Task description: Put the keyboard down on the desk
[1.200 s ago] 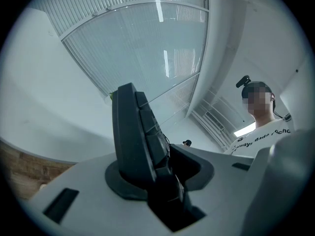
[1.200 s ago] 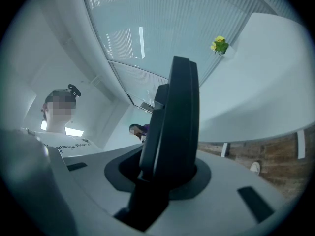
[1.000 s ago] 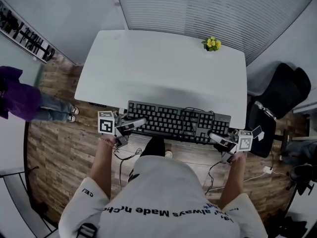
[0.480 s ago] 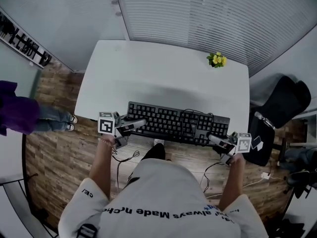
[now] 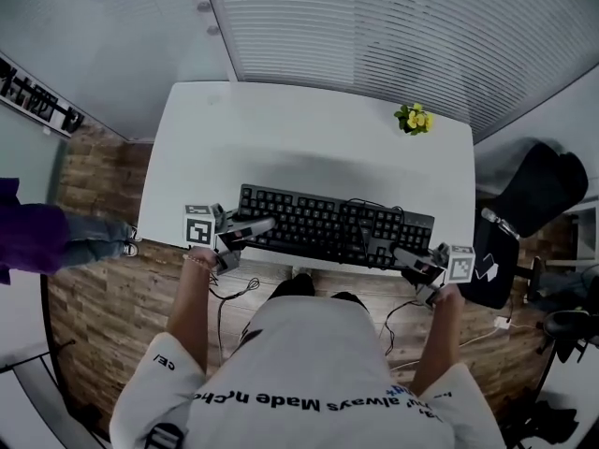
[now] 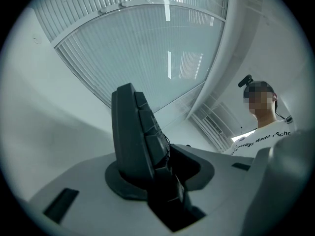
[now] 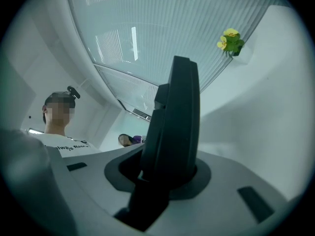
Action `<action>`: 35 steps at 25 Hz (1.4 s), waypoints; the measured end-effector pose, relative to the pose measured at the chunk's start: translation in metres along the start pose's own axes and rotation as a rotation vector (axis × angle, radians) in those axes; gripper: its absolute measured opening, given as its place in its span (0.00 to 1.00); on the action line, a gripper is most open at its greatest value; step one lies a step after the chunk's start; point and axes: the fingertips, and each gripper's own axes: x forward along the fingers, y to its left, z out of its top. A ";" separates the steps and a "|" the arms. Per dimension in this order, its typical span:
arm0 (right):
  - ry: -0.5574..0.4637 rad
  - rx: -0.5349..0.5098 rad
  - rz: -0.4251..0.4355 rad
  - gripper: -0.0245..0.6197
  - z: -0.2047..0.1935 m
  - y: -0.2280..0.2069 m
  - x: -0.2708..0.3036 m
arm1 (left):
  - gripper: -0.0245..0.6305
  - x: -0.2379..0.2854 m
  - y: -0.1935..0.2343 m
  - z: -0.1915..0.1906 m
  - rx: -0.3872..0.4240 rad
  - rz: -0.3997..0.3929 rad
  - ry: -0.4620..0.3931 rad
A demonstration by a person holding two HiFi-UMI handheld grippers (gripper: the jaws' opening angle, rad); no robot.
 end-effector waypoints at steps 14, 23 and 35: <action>-0.019 -0.073 -0.054 0.28 0.029 -0.025 0.006 | 0.28 0.010 0.021 0.020 0.008 0.037 0.001; -0.055 -0.124 -0.172 0.37 0.035 -0.049 0.006 | 0.29 0.007 0.037 0.015 -0.005 0.103 -0.011; -0.054 -0.174 -0.336 0.47 0.025 -0.092 0.003 | 0.37 0.003 0.069 0.002 0.015 0.223 -0.017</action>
